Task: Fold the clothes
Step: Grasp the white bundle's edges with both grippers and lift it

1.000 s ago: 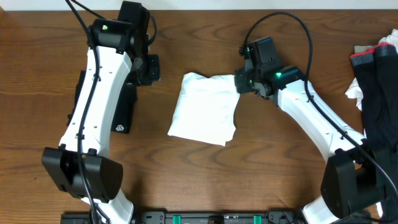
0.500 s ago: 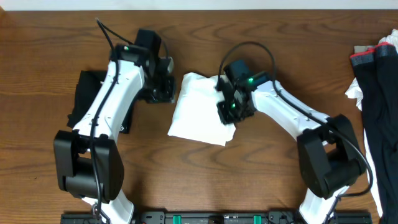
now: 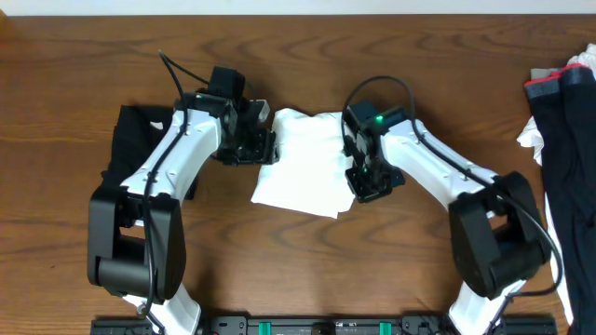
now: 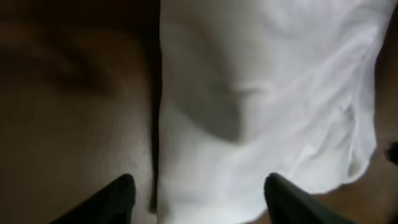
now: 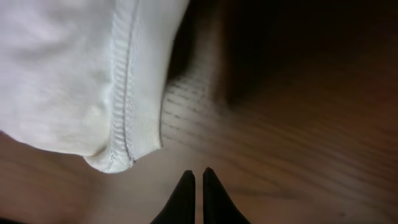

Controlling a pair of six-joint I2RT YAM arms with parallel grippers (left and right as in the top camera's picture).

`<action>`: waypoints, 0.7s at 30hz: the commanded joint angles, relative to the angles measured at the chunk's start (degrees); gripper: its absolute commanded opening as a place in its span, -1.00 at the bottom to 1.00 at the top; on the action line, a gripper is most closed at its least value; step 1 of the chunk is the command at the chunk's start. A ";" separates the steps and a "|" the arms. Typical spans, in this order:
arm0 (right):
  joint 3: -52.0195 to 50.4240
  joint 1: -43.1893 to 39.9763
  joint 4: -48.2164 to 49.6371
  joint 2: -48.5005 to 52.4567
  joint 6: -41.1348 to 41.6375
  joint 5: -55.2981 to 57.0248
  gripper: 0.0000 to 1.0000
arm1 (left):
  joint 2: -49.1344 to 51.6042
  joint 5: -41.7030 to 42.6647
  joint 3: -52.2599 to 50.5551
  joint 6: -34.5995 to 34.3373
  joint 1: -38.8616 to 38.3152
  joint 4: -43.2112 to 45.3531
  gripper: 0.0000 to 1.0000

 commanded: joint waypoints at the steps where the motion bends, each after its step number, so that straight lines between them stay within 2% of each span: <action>1: 0.35 -0.48 1.90 -6.10 -0.81 1.33 -0.85 | 0.00 0.59 -1.60 -0.11 0.22 3.93 0.50; 5: 0.35 -0.48 4.04 -9.29 -0.79 1.16 -0.78 | 1.81 0.63 -2.21 -0.11 0.31 8.74 0.58; 11: 0.35 -0.81 4.31 -11.06 -0.81 1.18 -0.75 | 6.78 1.25 -2.21 -0.07 0.31 10.14 0.59; 16: 0.35 -0.81 5.11 -11.06 -0.04 0.85 -0.76 | 10.88 9.31 -2.21 0.79 0.24 12.90 0.57; 21: 0.35 -0.81 5.81 -11.06 0.90 0.48 -0.76 | 11.78 18.73 -2.21 0.76 0.20 16.17 0.32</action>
